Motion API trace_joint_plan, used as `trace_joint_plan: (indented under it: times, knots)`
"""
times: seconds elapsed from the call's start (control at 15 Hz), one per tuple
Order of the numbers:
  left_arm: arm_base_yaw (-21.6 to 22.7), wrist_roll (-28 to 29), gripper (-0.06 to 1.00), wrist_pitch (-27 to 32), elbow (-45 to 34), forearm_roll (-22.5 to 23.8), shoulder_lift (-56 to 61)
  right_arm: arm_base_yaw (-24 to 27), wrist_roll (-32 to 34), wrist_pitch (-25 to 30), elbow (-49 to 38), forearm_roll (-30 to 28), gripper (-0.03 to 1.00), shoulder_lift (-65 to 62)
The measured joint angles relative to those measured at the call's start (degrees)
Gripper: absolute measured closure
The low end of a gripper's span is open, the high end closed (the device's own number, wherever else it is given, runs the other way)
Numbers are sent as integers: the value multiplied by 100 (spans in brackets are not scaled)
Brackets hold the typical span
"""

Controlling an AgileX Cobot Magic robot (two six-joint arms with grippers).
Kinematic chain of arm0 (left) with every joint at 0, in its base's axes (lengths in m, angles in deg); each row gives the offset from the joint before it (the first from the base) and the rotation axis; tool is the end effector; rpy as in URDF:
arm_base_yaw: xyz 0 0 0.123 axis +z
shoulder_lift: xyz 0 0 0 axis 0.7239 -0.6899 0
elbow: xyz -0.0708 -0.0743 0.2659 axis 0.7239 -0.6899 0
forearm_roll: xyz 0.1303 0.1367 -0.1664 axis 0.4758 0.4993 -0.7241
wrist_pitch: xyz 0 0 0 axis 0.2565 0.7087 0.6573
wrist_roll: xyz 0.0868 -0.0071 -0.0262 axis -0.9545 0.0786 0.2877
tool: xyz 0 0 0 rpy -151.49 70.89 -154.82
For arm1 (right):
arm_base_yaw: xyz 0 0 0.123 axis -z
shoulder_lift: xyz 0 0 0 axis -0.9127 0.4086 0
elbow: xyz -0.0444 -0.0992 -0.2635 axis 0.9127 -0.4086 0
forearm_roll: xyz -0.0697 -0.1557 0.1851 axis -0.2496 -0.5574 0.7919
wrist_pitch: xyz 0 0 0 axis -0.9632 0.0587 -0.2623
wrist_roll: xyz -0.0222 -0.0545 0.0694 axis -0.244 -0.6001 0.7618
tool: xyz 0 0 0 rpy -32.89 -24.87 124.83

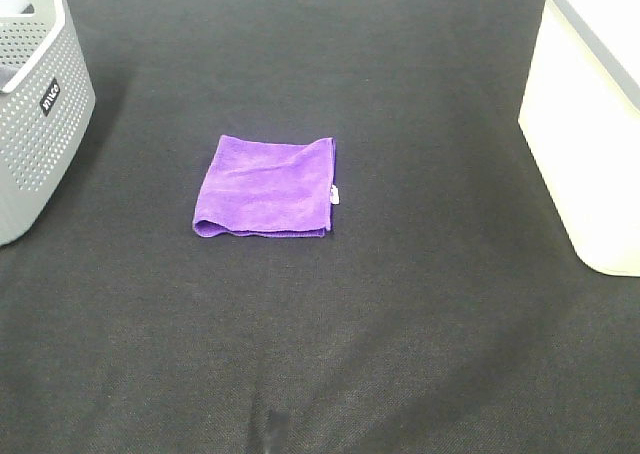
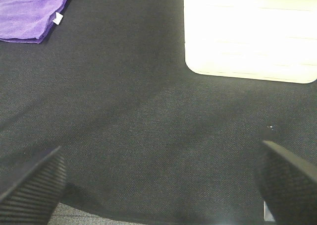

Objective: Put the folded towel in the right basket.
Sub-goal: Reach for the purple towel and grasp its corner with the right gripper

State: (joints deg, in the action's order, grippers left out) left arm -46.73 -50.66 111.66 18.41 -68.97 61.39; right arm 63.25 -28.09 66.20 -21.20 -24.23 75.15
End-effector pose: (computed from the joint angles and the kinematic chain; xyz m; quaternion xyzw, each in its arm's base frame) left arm -0.0043 0.0047 0.2757 -0.0137 0.8513 0.0184 0.5242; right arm -0.0026 0.0016 0.2614 -0.0393 0.8733 0.0112 0.4855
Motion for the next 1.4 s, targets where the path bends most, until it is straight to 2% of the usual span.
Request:
trace_joint_plan:
  times: [1.4]
  knots:
    - [0,0,-4,0,0,0,0,0,0,0,0,0,-2,0]
